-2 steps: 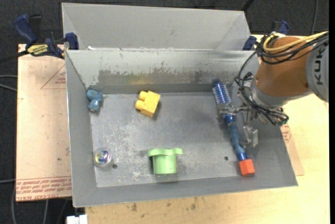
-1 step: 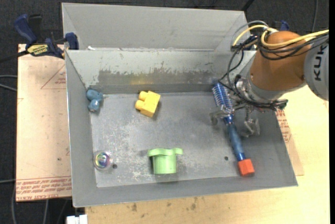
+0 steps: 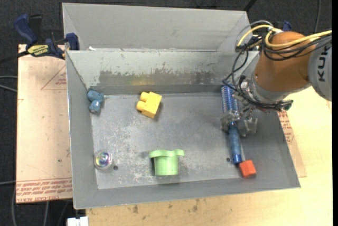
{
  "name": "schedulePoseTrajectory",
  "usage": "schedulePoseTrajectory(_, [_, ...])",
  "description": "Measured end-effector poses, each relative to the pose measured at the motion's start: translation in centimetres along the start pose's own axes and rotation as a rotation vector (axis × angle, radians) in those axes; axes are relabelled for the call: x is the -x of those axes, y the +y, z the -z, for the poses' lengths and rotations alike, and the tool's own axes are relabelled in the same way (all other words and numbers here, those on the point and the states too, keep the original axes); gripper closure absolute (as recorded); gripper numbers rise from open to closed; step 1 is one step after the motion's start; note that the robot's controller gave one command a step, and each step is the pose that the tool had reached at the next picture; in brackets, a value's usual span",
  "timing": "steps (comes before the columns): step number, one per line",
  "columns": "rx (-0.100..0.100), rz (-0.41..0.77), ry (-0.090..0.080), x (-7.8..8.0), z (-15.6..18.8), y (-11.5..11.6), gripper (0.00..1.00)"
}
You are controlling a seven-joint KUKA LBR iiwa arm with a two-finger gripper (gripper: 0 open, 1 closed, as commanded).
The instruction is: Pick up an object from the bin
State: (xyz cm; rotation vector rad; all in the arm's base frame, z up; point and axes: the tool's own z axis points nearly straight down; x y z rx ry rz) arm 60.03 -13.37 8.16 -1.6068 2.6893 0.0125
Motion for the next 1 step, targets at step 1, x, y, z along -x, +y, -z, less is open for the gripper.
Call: schedulePoseTrajectory(1, [-0.011,0.043,0.006,2.40,16.87,0.55,1.00])
